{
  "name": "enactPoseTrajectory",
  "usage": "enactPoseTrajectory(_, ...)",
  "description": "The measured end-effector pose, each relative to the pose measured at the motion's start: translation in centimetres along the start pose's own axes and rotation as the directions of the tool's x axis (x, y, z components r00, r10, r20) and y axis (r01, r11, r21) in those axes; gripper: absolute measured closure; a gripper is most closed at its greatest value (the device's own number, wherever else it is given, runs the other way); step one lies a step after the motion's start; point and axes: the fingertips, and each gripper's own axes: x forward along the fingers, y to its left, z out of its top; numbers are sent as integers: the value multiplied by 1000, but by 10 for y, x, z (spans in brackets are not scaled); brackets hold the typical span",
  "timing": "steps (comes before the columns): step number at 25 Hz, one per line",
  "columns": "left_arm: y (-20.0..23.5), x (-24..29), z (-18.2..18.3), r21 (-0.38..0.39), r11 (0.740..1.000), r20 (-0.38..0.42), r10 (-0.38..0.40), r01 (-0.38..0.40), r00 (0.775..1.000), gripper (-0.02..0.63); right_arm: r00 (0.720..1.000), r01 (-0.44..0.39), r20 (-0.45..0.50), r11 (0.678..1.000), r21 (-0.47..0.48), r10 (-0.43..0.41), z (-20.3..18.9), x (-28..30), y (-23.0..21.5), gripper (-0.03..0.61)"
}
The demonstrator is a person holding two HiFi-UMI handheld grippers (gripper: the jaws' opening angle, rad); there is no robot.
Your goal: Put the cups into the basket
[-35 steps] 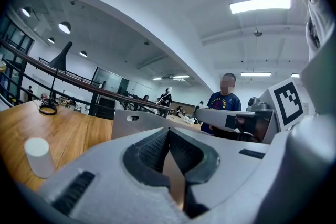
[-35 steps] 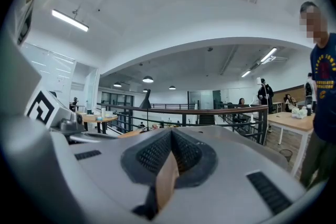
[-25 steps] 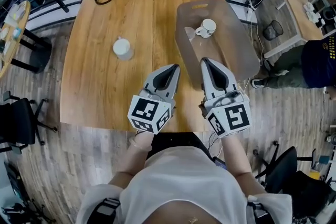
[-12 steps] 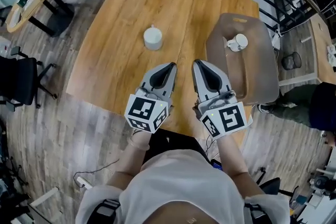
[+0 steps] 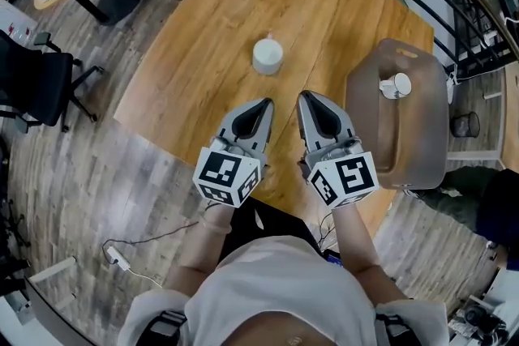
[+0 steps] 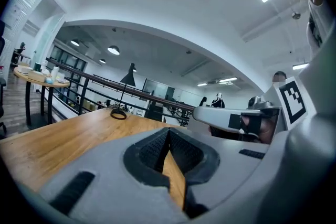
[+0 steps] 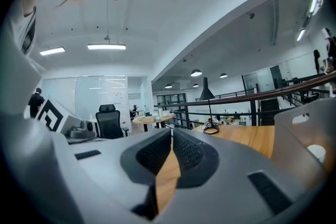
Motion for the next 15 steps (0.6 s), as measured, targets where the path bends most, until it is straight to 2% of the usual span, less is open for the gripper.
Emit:
enactPoseTrajectory(5, 17, 6, -4, -11, 1000, -10, 11, -11, 1000, 607, 1000, 6, -24, 999, 33, -6, -12, 20, -8, 548)
enactPoseTrajectory(7, 24, 9, -4, -9, 1000, -16, 8, -8, 1000, 607, 999, 2, -38, 999, 39, -1, -15, 31, -9, 486)
enactPoseTrajectory(9, 33, 12, -6, -5, 1000, -29, 8, -9, 1000, 607, 999, 9, -51, 999, 47, -7, -19, 41, -11, 458)
enactPoseTrajectory(13, 50, 17, -10, -5, 1000, -41, 26, -26, 999, 607, 996, 33, -81, 998, 49, -29, -31, 55, -19, 344)
enactPoseTrajectory(15, 57, 18, -12, -9, 999, -42, 36, -37, 998, 607, 995, 38, -93, 998, 43, -34, -38, 61, -21, 311)
